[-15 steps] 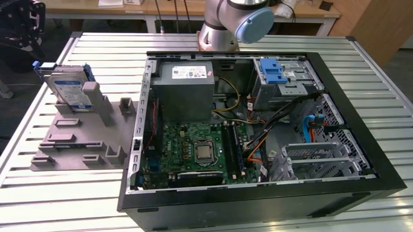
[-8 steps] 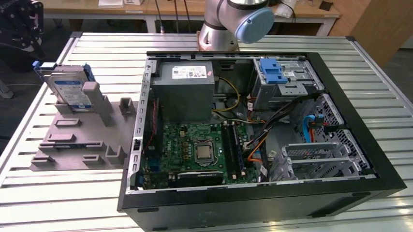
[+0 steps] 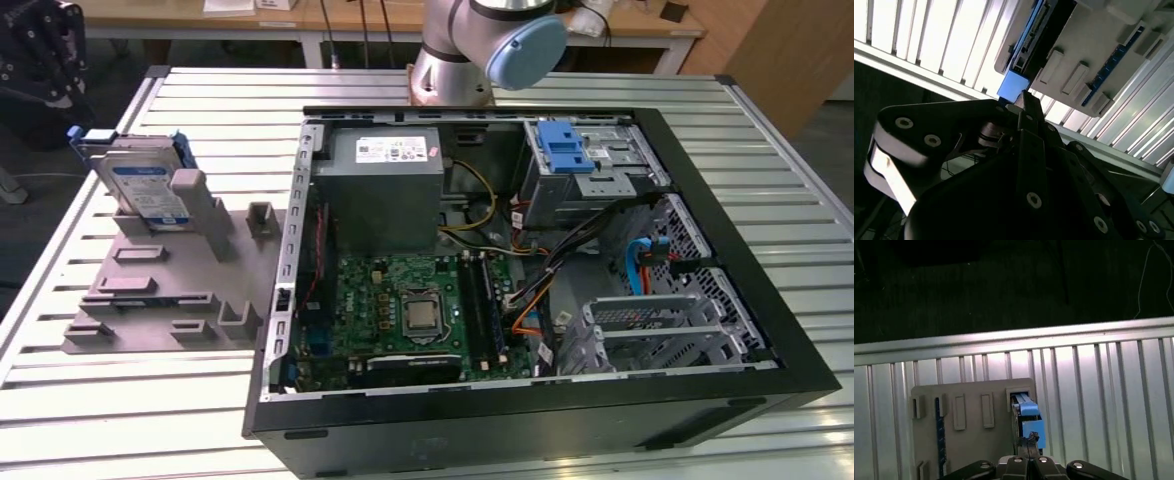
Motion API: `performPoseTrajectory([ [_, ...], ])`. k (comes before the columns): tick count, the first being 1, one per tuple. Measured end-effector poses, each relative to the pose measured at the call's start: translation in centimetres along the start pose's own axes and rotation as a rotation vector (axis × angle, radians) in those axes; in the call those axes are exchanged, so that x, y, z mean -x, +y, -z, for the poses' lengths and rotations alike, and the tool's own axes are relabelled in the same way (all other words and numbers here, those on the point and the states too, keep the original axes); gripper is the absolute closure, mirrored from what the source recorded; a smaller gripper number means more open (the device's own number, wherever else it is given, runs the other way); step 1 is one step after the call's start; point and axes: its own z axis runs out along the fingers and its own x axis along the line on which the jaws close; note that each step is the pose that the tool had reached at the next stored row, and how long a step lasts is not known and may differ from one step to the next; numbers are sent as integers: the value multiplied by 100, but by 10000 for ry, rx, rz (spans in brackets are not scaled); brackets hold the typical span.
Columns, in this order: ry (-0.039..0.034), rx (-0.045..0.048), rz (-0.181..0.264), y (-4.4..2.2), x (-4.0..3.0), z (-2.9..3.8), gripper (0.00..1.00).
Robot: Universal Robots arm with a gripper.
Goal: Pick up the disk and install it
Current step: 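Pick up the disk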
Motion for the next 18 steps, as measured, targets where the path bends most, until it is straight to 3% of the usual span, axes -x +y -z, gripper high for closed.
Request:
performPoseTrajectory([
  [3,9,0,328,0,0,-5,89],
  [12,8,-10,331,0,0,-8,89],
  [18,8,-11,331,0,0,-8,65],
])
